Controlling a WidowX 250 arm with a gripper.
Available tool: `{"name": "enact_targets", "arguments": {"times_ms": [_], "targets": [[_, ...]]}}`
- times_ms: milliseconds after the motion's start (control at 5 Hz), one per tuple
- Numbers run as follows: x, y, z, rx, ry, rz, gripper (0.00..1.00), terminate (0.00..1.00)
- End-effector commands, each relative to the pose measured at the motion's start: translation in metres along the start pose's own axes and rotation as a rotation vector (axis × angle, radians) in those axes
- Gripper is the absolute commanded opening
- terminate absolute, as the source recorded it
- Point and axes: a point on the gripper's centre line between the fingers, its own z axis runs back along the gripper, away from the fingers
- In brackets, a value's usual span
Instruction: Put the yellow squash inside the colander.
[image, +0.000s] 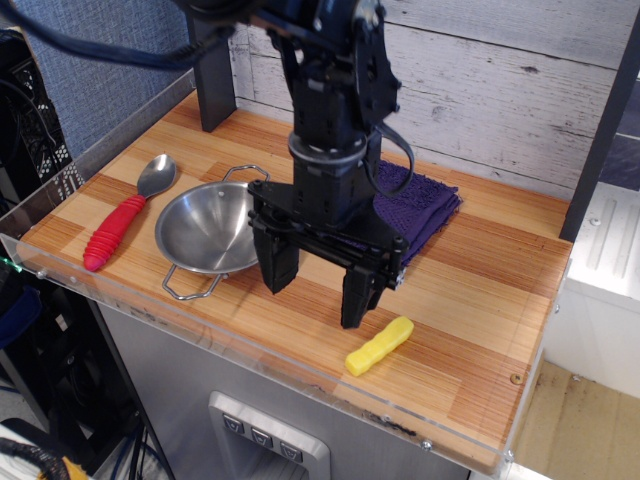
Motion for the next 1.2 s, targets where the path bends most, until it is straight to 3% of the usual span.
{"name": "enact_targets", "arguments": {"times_ms": [0,1000], "targets": [[0.006,-0.009,-0.006,0.005,-0.015,-0.043,1.0,0.0],[0.015,-0.021,-0.049,0.021,0.077,-0.109,1.0,0.0]]}}
